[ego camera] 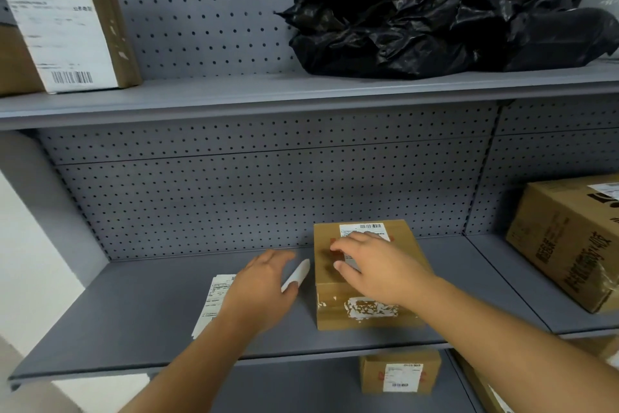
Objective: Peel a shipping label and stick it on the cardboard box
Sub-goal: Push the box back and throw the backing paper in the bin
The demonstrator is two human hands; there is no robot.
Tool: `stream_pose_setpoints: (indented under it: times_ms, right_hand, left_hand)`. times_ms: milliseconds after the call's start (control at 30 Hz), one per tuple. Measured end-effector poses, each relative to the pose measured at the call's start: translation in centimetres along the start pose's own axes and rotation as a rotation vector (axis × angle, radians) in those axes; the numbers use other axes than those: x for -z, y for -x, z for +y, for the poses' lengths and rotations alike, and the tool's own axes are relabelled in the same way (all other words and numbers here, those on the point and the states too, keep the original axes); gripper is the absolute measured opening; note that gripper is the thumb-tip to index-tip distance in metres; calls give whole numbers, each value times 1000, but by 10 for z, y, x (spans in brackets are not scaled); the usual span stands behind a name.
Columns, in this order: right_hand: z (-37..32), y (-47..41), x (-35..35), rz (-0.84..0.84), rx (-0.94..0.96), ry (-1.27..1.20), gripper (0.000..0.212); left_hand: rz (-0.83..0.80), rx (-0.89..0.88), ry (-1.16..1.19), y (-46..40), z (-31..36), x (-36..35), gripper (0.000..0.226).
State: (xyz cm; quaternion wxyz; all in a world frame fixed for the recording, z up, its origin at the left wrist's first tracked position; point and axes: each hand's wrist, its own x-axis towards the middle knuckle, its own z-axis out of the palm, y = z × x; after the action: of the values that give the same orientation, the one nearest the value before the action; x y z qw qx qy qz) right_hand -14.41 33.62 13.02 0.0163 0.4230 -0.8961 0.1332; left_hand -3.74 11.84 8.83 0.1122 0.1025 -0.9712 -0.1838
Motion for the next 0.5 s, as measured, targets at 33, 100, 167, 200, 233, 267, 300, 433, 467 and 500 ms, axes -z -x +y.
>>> stream_pose_setpoints:
  times_ms: [33, 100, 167, 200, 233, 267, 300, 433, 467, 500]
  right_hand:
    - [-5, -6, -2, -4, 0, -5, 43]
    - [-15, -17, -5, 2, -3, -20, 44]
    - [-24, -28, -8, 7, -8, -34, 44]
    - [-28, -33, -10, 6, -7, -39, 44]
    - [-33, -39, -12, 2, -7, -42, 43]
    - [-36, -44, -14, -4, -9, -47, 42]
    - [-39, -49, -16, -10, -10, -49, 41]
    - [-49, -67, -26, -37, -11, -61, 40]
    - [-51, -71, -28, -44, -12, -63, 40]
    - [-54, -74, -30, -49, -12, -61, 40]
  left_hand:
    - [-14, 22, 1, 0, -5, 0, 56]
    - [-41, 70, -5, -1, -16, -1, 59]
    - [-67, 108, -9, -3, -25, -3, 61]
    - [-79, 121, -5, -4, -29, -5, 61]
    - [-91, 130, 0, -5, -34, -7, 62]
    - [-101, 137, 5, -5, -37, -9, 62]
    - [-112, 147, 9, -6, -40, -12, 62]
    - [-157, 177, 35, -11, -50, -27, 63]
    - [-165, 177, 30, -12, -51, -31, 63]
    - [-170, 174, 24, -14, -51, -36, 64]
